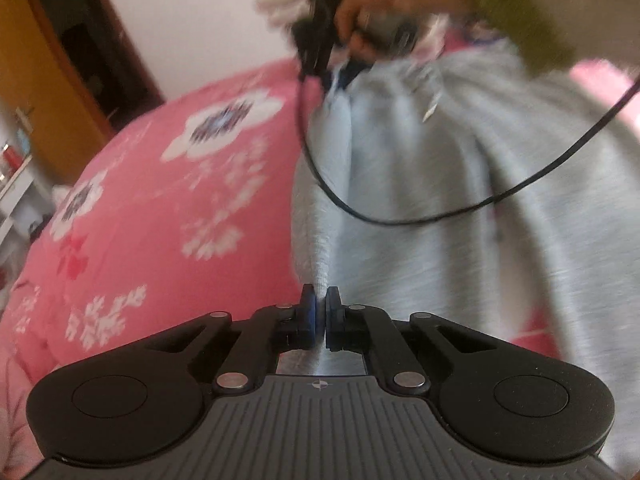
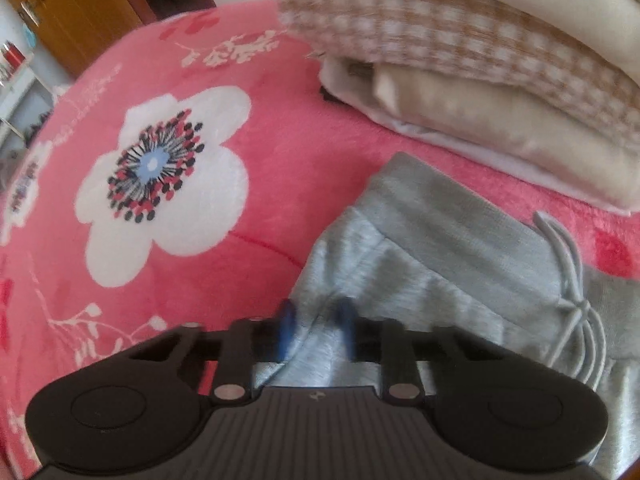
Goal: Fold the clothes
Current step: 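Grasp the waistband with the right gripper while the left gripper pinches the leg fabric, then lift the waistband with the right gripper and fold it over toward the left gripper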
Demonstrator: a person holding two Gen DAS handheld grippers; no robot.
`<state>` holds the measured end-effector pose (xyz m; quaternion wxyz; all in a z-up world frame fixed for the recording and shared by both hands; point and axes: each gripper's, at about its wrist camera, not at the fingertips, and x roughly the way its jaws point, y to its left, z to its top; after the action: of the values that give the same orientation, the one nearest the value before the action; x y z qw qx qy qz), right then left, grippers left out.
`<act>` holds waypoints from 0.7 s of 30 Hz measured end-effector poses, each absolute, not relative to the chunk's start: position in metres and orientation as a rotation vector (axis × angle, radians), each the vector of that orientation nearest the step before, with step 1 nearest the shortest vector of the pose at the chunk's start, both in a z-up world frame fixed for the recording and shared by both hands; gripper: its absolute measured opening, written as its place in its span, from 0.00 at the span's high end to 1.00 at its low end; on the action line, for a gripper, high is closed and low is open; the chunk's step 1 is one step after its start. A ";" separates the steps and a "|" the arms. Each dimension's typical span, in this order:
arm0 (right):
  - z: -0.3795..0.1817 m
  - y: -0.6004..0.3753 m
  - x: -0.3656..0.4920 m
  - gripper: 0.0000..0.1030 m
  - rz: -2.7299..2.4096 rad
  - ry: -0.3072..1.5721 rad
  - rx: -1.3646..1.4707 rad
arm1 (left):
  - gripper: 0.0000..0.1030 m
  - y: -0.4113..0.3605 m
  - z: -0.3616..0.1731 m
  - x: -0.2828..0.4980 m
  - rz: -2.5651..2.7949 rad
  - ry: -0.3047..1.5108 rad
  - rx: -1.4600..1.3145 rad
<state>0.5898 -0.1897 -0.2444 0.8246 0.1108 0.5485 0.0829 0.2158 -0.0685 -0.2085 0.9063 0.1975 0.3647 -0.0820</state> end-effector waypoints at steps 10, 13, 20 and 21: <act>-0.188 -0.295 0.486 0.89 0.429 0.883 0.558 | 0.98 -0.098 -0.179 0.155 -0.388 0.631 0.266; -0.176 -0.337 0.448 0.89 0.451 0.811 0.605 | 0.98 -0.109 -0.177 0.149 -0.449 0.648 0.227; -0.205 -0.426 0.397 0.89 0.385 0.750 0.729 | 0.98 -0.145 -0.195 0.148 -0.538 0.745 0.202; -0.215 -0.435 0.395 0.89 0.367 0.751 0.755 | 0.98 -0.150 -0.199 0.148 -0.545 0.759 0.201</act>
<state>0.3946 -0.4350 -0.2152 0.8456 0.3578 0.3558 0.1741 0.1480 -0.1502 -0.1986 0.8879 0.0968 0.3654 -0.2621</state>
